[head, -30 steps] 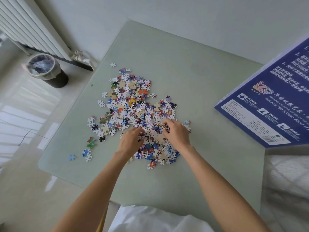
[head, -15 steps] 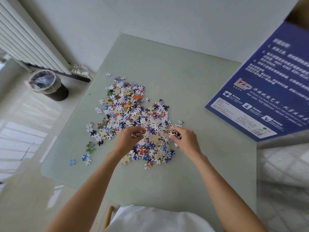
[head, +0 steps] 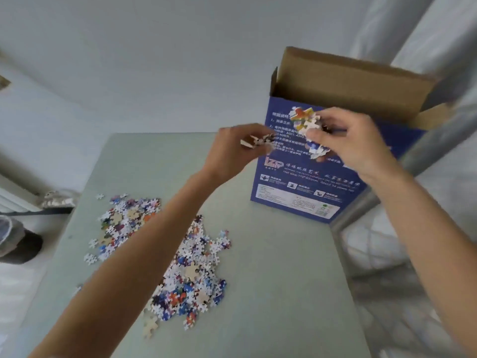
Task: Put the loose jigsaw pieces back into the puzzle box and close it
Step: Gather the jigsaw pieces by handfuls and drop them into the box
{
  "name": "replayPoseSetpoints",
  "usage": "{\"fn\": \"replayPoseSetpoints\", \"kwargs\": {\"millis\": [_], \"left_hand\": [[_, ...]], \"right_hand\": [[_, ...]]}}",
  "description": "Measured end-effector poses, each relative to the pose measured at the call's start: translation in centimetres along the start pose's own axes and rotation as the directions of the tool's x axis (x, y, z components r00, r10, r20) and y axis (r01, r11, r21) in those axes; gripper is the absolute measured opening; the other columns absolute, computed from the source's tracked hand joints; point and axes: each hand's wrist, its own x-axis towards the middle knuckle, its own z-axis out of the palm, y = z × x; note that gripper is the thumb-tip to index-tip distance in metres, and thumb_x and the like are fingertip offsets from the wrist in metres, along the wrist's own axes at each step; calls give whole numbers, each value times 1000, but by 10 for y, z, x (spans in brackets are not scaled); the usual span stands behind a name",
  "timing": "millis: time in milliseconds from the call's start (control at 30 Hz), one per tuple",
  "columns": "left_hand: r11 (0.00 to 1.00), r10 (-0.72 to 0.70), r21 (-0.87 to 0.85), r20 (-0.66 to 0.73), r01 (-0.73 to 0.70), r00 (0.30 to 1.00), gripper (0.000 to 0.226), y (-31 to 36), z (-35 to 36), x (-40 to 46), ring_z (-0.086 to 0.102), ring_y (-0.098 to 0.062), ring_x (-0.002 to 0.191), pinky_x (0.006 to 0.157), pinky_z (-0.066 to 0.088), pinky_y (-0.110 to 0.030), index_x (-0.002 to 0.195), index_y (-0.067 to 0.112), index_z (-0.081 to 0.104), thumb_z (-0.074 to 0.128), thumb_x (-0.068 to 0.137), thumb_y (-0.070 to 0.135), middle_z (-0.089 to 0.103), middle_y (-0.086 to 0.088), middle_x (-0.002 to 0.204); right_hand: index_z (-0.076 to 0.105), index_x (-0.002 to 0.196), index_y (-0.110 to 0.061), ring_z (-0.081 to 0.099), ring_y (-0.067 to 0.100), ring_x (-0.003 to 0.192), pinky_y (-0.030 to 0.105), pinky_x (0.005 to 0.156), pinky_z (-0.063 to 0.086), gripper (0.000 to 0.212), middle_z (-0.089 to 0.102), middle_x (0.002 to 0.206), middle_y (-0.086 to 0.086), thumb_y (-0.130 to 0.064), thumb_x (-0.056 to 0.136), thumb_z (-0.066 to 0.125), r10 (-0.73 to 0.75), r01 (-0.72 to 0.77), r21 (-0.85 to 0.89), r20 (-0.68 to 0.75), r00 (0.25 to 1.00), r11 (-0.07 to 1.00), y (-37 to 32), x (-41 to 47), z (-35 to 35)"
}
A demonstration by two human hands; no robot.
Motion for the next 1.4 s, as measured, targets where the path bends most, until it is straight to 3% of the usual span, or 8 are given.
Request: {"fn": "replayPoseSetpoints", "kwargs": {"millis": [100, 200, 400, 533, 733, 1000, 1167, 1400], "left_hand": [[985, 142, 95, 15, -143, 990, 18, 28, 10, 64, 57, -3, 72, 66, 45, -10, 98, 19, 68, 70, 81, 23, 63, 13, 86], [973, 149, 172, 36, -153, 988, 16, 38, 27, 113, 56, -9, 74, 70, 45, -23, 95, 16, 68, 67, 80, 21, 68, 6, 86], [925, 119, 332, 204, -183, 972, 23, 24, 47, 145, 61, -18, 87, 75, 49, -31, 106, 16, 67, 56, 86, 14, 69, -1, 97], [923, 127, 328, 230, -200, 965, 24, 24, 41, 140, 60, -9, 83, 72, 49, -26, 109, 23, 66, 57, 87, 27, 69, 6, 93], [924, 144, 322, 210, -207, 967, 24, 34, 31, 122, 64, -8, 86, 81, 51, -32, 102, 23, 68, 64, 83, 36, 71, 10, 92], [887, 259, 356, 146, -295, 955, 15, 31, 35, 103, 66, -14, 87, 76, 53, -36, 94, 24, 71, 63, 84, 17, 72, 8, 90], [854, 304, 400, 137, -333, 943, 18, 29, 37, 101, 63, -17, 90, 75, 52, -35, 101, 24, 69, 61, 85, 22, 70, 7, 96], [757, 540, 499, -116, -421, 834, 15, 25, 38, 61, 62, -15, 80, 62, 48, -24, 95, 17, 69, 60, 84, 22, 70, 5, 84]], "right_hand": [[62, 95, -20, 65, 2, 68, 17, 47, 52, 17, 68, 86, -11, -7, 85, 65, 38, -31, 110, -60, 997, 993, -11, 26, -37], [62, 87, -24, 66, 3, 64, 17, 46, 51, 17, 70, 76, -13, -7, 85, 65, 72, -55, 143, -115, 991, 988, -11, 49, -65], [62, 110, -16, 63, 11, 71, 19, 46, 52, 26, 62, 101, 3, -14, 85, 67, 64, -93, -163, -172, 983, 982, 9, 70, -86], [66, 111, -21, 59, 19, 85, 26, 68, 42, 26, 66, 101, 1, -23, 85, 68, -177, 72, -694, -82, 981, 716, 11, 71, -82], [65, 104, -27, 59, 26, 87, 30, 66, 37, 16, 64, 98, -1, -28, 89, 62, -263, 240, -855, 128, 956, 459, 12, 77, -69], [66, 110, -24, 61, 8, 86, 30, 84, 49, 25, 68, 101, -4, -12, 90, 60, -182, 250, -631, 173, 968, 734, 9, 77, -70], [69, 102, -20, 63, 14, 81, 39, 76, 53, 18, 70, 94, -3, -15, 90, 56, -349, 307, -641, 65, 935, 704, 11, 69, -64], [69, 94, -12, 60, 16, 77, 34, 65, 51, 17, 68, 91, 2, -10, 90, 52, -533, 341, -692, -75, 843, 637, 28, 48, -29]]}}
